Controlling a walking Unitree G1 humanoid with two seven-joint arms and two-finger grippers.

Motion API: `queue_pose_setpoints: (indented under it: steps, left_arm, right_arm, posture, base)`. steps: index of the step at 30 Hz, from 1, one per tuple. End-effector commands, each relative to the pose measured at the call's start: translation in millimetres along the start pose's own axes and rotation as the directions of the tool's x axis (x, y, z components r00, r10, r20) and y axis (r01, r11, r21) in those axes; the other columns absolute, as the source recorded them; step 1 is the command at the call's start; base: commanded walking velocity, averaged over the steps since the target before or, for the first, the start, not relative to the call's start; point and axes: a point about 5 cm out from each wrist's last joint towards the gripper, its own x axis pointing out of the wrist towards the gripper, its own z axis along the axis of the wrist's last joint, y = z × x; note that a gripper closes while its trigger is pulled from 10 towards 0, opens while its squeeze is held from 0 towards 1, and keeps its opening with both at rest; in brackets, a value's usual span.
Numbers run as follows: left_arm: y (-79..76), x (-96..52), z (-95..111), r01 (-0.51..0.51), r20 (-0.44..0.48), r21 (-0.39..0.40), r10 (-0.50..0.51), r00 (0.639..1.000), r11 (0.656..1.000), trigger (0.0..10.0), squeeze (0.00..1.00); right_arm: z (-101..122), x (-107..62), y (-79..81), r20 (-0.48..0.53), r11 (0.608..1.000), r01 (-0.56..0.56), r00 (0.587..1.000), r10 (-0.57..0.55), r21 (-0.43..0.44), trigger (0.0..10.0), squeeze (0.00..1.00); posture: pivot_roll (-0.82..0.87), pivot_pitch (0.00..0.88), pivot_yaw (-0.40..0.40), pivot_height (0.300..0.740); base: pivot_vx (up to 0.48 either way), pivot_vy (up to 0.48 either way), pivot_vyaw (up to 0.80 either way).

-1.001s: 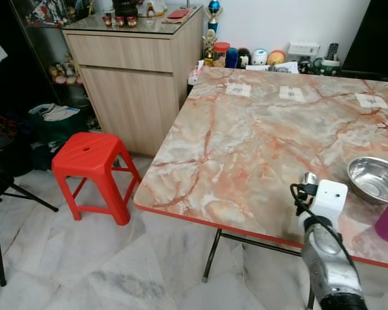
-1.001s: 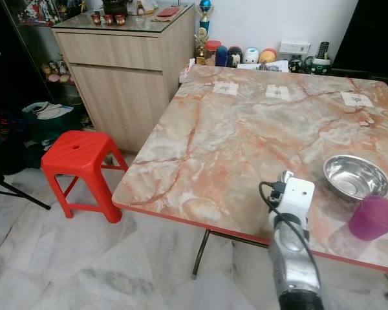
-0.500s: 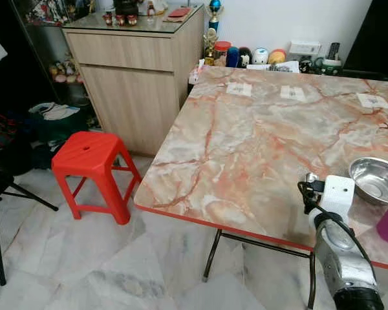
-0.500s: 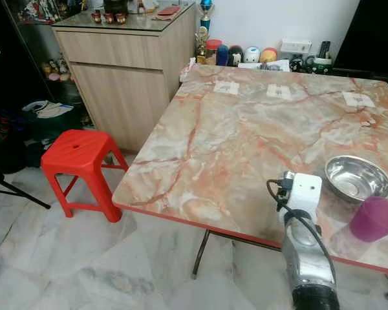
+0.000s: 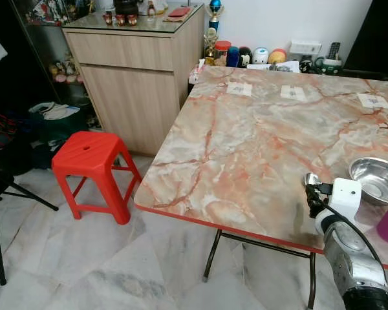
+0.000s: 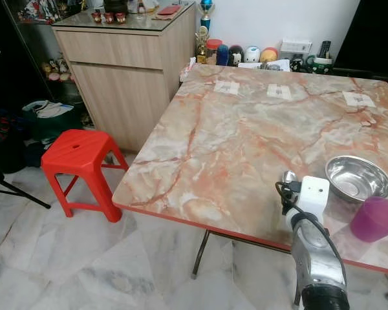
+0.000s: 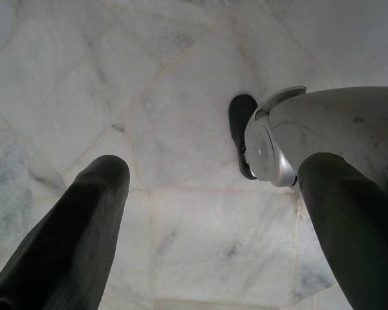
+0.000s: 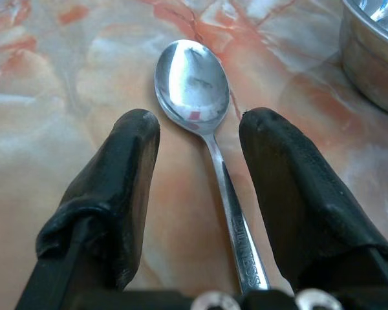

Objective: Setting the table

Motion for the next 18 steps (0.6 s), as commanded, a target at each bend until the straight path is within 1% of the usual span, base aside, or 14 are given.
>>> queue_pose_setpoints:
  steps: [1, 10, 18]
  left_arm:
    - [0.7, -1.7, -7.1, 0.008, -0.030, 0.020, -0.008, 1.000, 1.000, 10.0, 0.00]
    - [1.2, -1.8, -7.2, 0.008, -0.031, 0.021, -0.007, 0.999, 1.000, 10.0, 0.00]
    - [1.5, -1.9, -7.5, 0.008, -0.032, 0.023, -0.007, 0.999, 1.000, 10.0, 0.00]
  right_arm:
    - [-0.7, 1.2, -4.7, -0.016, 1.000, 0.017, 1.000, -0.017, 0.010, 10.0, 0.00]
    - [-0.7, 4.1, -10.5, -0.032, 0.999, 0.024, 0.999, -0.023, 0.040, 10.0, 0.00]
    - [-6.3, 4.8, -6.6, -0.064, 0.996, 0.002, 0.998, 0.003, 0.085, 10.0, 0.00]
  posture:
    - [0.02, 0.085, 0.008, 0.740]
    - [0.02, 0.086, 0.011, 0.740]
    - [0.02, 0.087, 0.013, 0.740]
  base:
    - [0.000, 0.000, 0.00]
    - [0.000, 0.000, 0.00]
    - [0.000, 0.000, 0.00]
